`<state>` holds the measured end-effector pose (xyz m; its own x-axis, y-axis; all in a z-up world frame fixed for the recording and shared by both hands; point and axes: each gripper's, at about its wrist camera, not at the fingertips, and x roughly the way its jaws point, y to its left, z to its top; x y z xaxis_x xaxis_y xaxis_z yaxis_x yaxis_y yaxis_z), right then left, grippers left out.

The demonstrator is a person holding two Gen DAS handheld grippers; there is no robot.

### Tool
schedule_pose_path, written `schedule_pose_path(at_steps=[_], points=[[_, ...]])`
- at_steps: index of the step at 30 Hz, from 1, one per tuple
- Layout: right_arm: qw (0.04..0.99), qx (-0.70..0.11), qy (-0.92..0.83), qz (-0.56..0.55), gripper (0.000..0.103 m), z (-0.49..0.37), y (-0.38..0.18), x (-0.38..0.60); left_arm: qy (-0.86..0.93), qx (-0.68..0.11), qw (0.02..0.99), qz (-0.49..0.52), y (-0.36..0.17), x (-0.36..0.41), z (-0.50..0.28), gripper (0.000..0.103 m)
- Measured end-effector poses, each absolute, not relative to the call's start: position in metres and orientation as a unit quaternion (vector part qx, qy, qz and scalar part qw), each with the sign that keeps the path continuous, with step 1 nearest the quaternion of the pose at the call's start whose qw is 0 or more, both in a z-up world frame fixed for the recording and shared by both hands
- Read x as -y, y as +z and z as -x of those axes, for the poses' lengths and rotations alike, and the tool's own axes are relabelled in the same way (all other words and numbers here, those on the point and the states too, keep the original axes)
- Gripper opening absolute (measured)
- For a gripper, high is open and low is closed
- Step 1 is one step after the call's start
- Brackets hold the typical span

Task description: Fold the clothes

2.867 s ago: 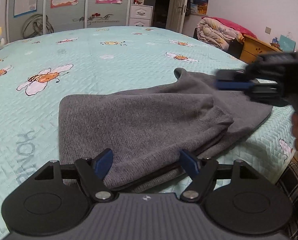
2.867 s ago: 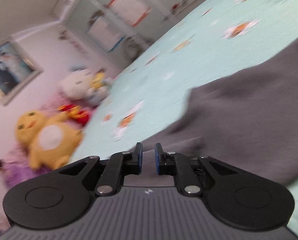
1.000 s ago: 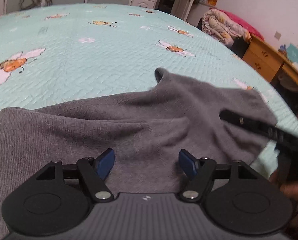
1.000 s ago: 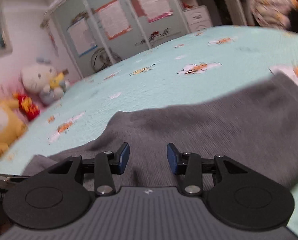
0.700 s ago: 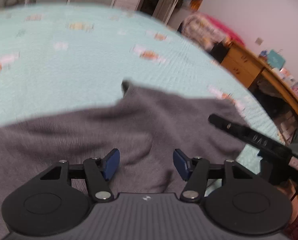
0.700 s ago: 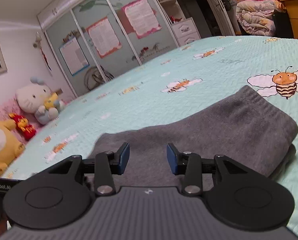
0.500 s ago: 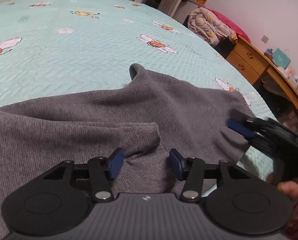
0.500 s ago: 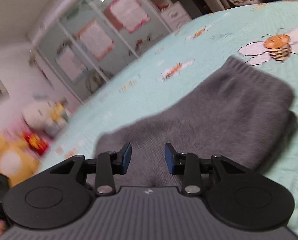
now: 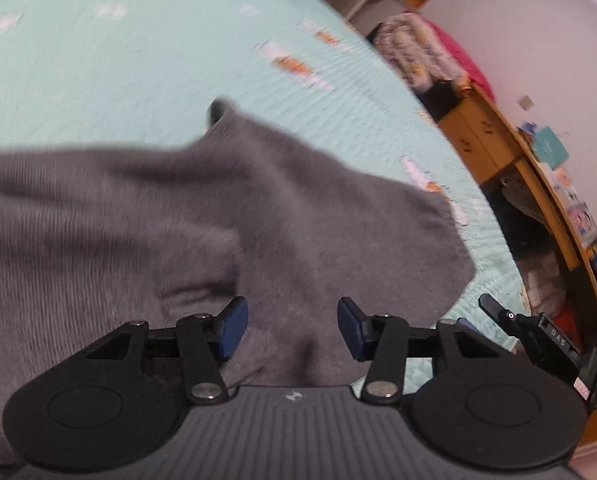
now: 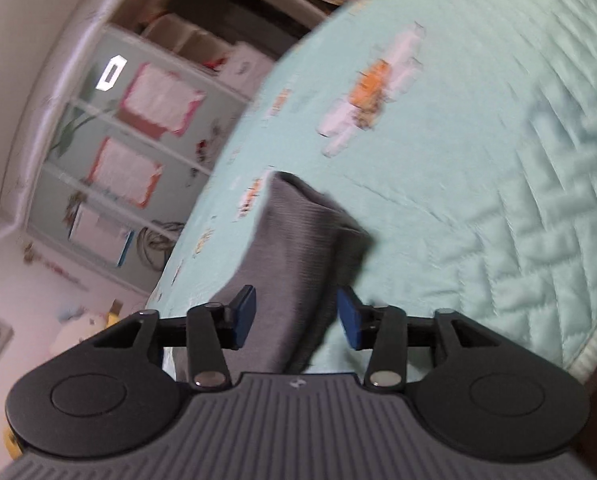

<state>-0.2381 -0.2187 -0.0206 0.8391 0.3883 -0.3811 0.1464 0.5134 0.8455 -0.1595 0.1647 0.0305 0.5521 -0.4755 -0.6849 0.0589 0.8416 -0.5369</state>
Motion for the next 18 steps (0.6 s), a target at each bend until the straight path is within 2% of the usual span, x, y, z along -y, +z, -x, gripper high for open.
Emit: schedule_pose_path(at_steps=[1, 2, 18], points=[[0.817, -0.278, 0.069, -0.500, 0.052, 0.235, -0.026, 0.220, -0.155, -0.447, 0.849, 0.237, 0.028, -0.166, 0.160, 0.039], [0.811, -0.278, 0.067, -0.510, 0.052, 0.232, -0.031, 0.220, -0.152, -0.447, 0.848, 0.240, 0.025, -0.167, 0.161, 0.039], [0.808, -0.261, 0.048, -0.526, 0.052, 0.182, -0.044, 0.221, -0.146, -0.444, 0.856, 0.221, 0.025, -0.163, 0.166, 0.040]])
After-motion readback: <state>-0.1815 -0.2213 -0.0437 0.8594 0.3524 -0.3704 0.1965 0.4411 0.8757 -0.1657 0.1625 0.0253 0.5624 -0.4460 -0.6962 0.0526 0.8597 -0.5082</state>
